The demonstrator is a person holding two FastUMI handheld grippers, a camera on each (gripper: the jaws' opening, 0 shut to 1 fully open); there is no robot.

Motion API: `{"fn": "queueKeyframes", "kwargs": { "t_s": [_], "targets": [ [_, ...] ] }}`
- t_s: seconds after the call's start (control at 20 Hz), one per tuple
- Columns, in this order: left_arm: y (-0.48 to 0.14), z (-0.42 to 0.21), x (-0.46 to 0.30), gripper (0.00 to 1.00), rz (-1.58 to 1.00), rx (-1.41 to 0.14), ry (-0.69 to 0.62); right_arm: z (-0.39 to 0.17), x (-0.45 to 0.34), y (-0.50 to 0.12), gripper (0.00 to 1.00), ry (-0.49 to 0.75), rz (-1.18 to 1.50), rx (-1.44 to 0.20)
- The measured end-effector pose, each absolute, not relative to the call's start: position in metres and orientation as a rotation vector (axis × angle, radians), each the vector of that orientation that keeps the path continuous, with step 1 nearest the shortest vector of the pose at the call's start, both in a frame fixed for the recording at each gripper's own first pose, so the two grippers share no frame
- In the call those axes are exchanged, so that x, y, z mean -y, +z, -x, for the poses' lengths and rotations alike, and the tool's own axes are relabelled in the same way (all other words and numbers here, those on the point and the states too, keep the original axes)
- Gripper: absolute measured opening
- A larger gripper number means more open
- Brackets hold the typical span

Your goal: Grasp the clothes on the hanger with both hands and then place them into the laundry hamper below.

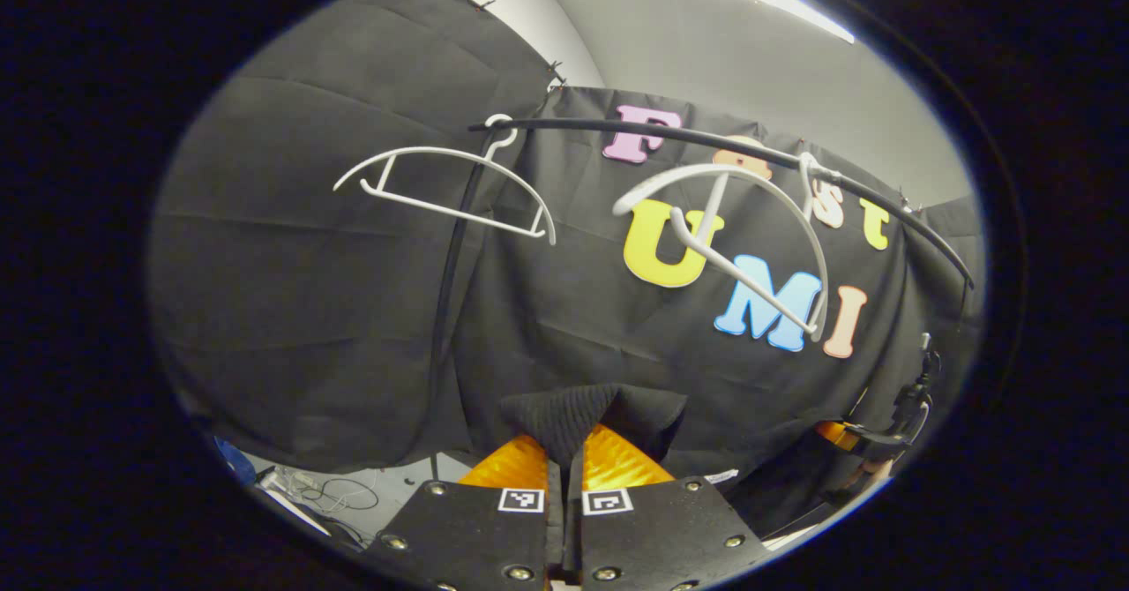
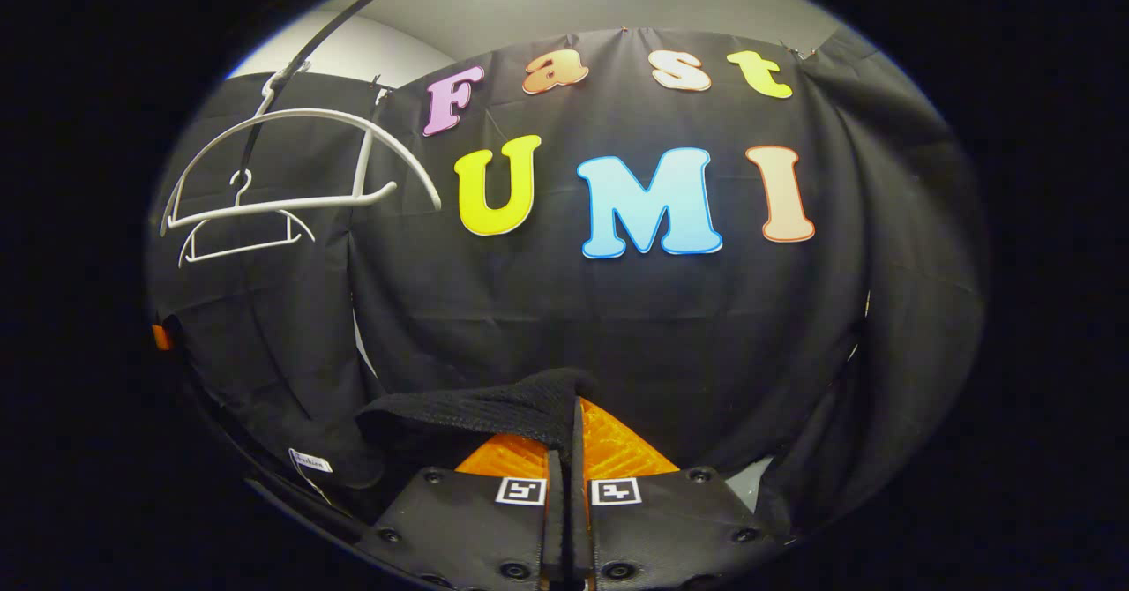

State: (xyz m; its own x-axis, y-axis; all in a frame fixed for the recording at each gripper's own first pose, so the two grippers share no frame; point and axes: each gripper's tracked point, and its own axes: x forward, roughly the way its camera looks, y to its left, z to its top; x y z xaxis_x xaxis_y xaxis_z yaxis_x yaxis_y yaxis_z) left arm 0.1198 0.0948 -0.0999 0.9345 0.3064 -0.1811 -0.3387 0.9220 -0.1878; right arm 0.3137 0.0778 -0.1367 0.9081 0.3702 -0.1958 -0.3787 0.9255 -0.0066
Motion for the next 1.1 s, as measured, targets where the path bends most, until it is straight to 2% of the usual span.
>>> {"fn": "queueKeyframes", "kwargs": {
  "t_s": [0.45,0.85,1.1],
  "targets": [
    [-0.129,-0.101,-0.079,0.01,0.177,-0.292,0.153,-0.219,-0.059,-0.155,0.05,0.294,0.048,-0.297],
    [-0.192,-0.093,-0.067,0.01,0.145,-0.404,-0.034,-0.133,-0.061,-0.19,0.05,0.183,0.015,-0.421],
    [-0.234,-0.084,-0.056,0.0,0.128,-0.495,-0.096,-0.105,-0.079,-0.221,0.05,0.168,0.013,-0.496]
  ]
}}
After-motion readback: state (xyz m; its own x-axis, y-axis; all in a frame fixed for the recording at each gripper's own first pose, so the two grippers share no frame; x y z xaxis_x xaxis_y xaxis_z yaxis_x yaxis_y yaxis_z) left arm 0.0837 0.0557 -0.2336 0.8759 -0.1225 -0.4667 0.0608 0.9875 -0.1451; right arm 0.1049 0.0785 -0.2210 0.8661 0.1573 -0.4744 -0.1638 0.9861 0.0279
